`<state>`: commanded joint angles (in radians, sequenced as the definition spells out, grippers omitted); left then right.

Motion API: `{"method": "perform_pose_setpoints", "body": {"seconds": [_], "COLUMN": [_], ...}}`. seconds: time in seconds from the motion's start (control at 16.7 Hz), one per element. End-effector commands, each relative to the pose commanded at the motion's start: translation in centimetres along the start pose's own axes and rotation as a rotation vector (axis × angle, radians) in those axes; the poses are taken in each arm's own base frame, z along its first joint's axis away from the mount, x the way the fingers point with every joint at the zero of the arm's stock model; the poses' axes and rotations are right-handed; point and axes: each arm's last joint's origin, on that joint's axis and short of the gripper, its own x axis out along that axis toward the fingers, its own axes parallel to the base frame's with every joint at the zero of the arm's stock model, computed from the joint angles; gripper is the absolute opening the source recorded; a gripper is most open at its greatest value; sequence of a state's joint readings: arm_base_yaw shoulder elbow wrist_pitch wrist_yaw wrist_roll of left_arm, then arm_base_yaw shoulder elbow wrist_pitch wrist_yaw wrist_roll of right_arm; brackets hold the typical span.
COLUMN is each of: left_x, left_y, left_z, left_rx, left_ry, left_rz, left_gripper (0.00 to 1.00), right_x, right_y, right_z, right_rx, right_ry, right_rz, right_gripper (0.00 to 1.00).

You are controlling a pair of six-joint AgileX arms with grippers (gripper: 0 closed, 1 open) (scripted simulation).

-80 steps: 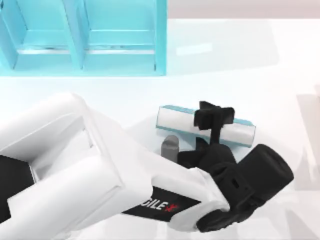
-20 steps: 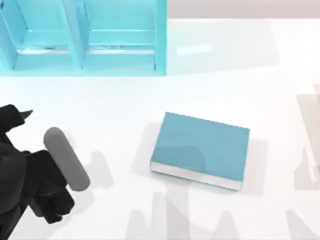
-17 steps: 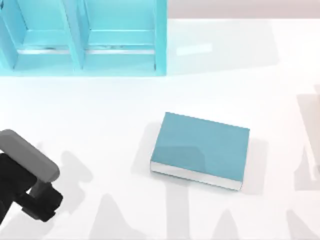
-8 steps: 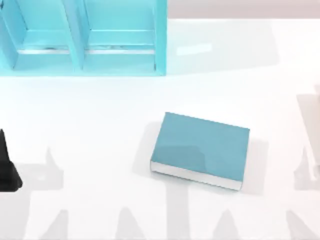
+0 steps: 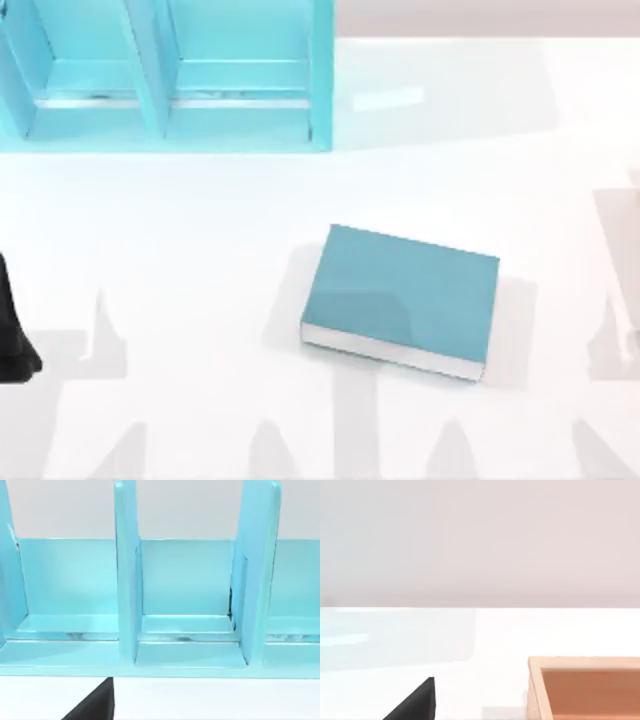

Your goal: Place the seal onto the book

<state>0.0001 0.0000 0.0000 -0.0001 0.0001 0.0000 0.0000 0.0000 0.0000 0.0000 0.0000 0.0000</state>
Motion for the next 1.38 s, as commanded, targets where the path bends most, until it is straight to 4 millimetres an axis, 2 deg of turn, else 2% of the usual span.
{"method": "perform_pose_setpoints", "body": {"seconds": [0.24,0.42,0.6,0.78,0.96,1.2,1.38], "left_x": [0.0,0.0,0.0,0.0,0.0,0.0,0.0], "left_y": [0.0,0.0,0.0,0.0,0.0,0.0,0.0], "left_z": [0.0,0.0,0.0,0.0,0.0,0.0,0.0], "left_rx": [0.0,0.0,0.0,0.0,0.0,0.0,0.0], "left_ry": [0.0,0.0,0.0,0.0,0.0,0.0,0.0], "left_rz": [0.0,0.0,0.0,0.0,0.0,0.0,0.0], "left_gripper": [1.0,1.0,1.0,1.0,1.0,1.0,1.0], "right_x": [0.0,0.5,2.3,5.8,10.6,16.9,20.3], "right_y": [-0.2,-0.7,-1.4,-2.8,-5.0,-8.9,-11.7], "right_z": [1.1,3.9,7.4,10.2,11.4,10.2,8.7], "right_rx": [-0.017,-0.05,-0.085,-0.107,-0.105,-0.066,-0.03], "right_ry": [0.049,0.171,0.374,0.637,0.924,1.269,1.442], "right_rz": [-0.02,-0.056,-0.091,-0.114,-0.114,-0.079,-0.045], "right_gripper": [1.0,1.0,1.0,1.0,1.0,1.0,1.0]}}
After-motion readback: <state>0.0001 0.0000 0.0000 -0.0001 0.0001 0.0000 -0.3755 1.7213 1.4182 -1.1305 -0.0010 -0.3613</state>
